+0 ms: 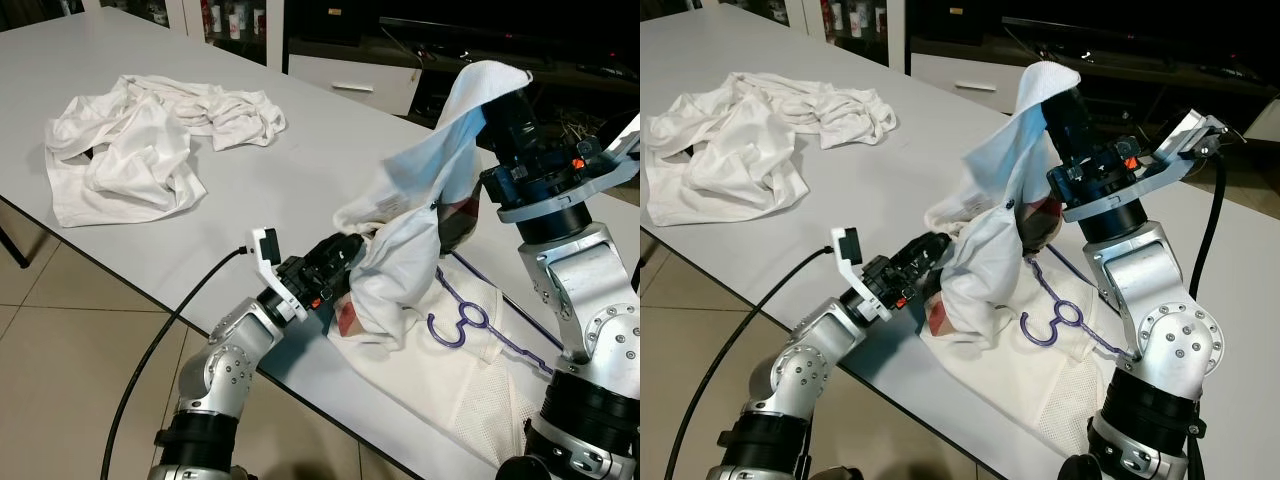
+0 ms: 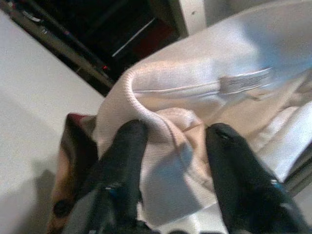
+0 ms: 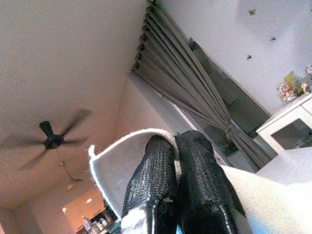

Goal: Hang hanger

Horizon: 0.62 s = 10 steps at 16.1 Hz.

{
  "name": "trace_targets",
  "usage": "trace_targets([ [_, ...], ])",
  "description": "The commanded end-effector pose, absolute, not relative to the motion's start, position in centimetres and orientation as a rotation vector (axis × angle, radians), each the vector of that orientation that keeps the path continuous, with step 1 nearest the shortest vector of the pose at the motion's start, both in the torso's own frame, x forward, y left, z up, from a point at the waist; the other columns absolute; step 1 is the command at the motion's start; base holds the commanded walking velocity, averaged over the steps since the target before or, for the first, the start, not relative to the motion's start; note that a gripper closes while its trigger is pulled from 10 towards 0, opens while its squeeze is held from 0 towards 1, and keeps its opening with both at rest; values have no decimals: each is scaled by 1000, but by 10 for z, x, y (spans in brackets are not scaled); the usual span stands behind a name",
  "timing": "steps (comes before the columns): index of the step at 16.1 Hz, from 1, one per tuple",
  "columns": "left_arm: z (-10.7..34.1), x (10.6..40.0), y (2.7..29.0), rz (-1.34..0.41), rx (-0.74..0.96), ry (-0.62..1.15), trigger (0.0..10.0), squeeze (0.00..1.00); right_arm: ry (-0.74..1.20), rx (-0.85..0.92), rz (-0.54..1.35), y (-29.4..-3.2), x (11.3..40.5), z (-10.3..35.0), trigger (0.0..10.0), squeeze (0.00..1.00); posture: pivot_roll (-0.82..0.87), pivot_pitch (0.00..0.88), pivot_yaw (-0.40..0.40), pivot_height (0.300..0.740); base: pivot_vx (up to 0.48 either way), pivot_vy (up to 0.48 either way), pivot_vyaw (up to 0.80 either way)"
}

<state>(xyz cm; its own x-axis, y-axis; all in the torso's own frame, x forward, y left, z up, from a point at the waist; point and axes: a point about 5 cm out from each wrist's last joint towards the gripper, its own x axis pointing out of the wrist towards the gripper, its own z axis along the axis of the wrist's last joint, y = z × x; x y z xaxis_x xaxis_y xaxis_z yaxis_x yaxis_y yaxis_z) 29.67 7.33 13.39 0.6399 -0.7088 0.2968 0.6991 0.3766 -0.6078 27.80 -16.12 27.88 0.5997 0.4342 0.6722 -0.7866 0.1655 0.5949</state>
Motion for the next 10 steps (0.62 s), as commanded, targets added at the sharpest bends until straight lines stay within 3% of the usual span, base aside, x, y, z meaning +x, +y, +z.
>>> trace_targets([
  [1,137,292,67,-949,-777,2,0,0,-411,1087,901,-164,274,282,0,0,52,61,-72,740,0,0,0],
  [10,136,292,72,-926,-757,-29,0,0,-436,1098,900,-168,273,285,0,0,51,62,-71,740,0,0,0],
])
